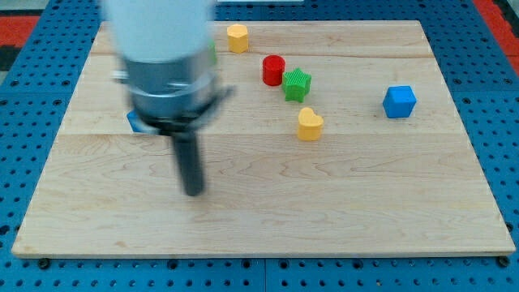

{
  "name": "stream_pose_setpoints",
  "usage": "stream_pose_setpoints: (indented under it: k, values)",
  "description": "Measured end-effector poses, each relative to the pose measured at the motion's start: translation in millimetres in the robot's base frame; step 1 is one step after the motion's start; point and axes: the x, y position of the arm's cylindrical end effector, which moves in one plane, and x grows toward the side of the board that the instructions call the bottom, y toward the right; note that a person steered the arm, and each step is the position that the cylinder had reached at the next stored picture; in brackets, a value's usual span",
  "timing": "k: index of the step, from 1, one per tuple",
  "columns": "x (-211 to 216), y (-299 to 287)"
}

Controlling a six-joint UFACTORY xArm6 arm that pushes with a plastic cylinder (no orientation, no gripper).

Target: Push the blue traingle towards the green star

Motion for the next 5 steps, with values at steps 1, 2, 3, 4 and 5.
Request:
stream_pose_setpoints:
  k: [1,2,3,4,5]
  values:
    - [-34.8,-71.7]
    - [-81.8,-104.5]
    - [-99.2,-68.9]
    - [-99.2,-17.2]
    - [-104.1,-2.0]
